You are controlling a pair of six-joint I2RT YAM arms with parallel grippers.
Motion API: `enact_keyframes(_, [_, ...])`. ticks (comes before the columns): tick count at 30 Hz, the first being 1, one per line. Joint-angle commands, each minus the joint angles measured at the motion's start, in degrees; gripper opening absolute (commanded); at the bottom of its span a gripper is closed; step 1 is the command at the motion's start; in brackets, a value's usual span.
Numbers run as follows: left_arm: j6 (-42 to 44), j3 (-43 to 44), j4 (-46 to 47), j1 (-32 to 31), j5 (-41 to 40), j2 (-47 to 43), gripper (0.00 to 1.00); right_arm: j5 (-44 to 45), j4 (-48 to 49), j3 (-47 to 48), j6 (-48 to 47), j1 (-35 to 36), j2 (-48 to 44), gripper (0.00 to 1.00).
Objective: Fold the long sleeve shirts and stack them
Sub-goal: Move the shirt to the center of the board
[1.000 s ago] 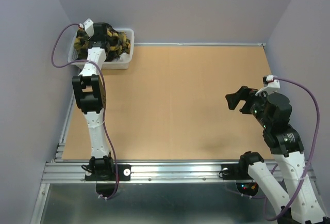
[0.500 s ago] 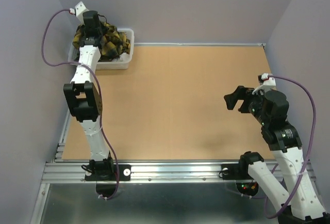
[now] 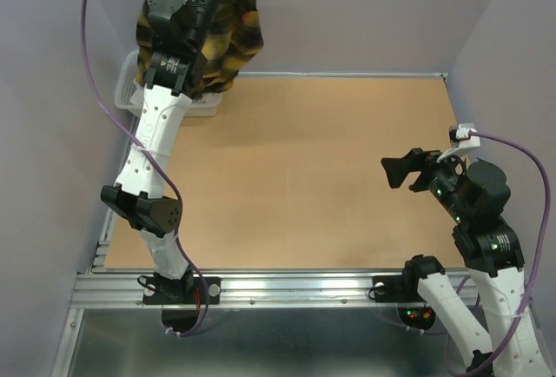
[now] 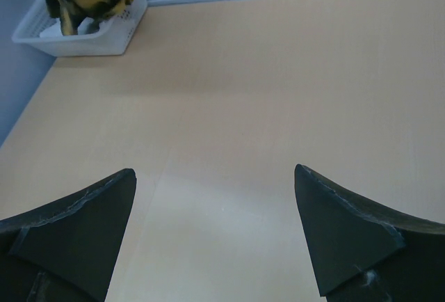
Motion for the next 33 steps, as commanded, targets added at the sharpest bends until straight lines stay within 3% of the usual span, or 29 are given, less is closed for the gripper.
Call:
enact_keyframes(1, [0.24, 3.77, 7.8, -6.62, 7.88, 0.34, 0.0, -2.23, 1.09, 3.66, -0.66, 0.4, -1.31, 1.0])
enact_keyframes(5, [-4.42, 5.44, 14.39, -12.33, 11.93, 4.3, 0.0, -1.18, 1.0, 3.75, -0.22, 0.48, -3.07, 1.0])
enact_keyframes(10, [-9.5, 17.48, 19.56, -18.84, 17.28, 13.35, 0.0, 0.83, 0.91, 4.01, -0.39, 0.48, -5.8, 1.0])
enact_keyframes(14, [-14.26, 17.22, 26.44, -22.35, 19.4, 13.27, 0.0, 2.68, 0.83, 4.19, -0.48, 0.48, -7.82, 1.0])
enact_keyframes(19, [-13.65, 14.94, 29.34, -25.61, 22.65, 8.81, 0.0, 4.35, 0.74, 4.1, -1.27, 0.48, -9.66, 1.0])
enact_keyframes(26, [-13.92, 5.9, 29.87, -26.76, 29.16, -0.34, 0.0, 4.0, 0.65, 4.27, -2.41, 0.48, -10.11, 1.0])
enact_keyframes(32, [-6.19, -15.35, 23.46, -26.05, 27.67, -13.96, 0.0, 3.56, 0.04, 4.36, -3.65, 0.48, -10.98, 1.0])
enact_keyframes(33, [-5.57, -22.96, 23.02, -25.79, 27.41, -15.98, 0.0, 3.56, -0.14, 4.36, -3.82, 0.48, -11.25, 1.0])
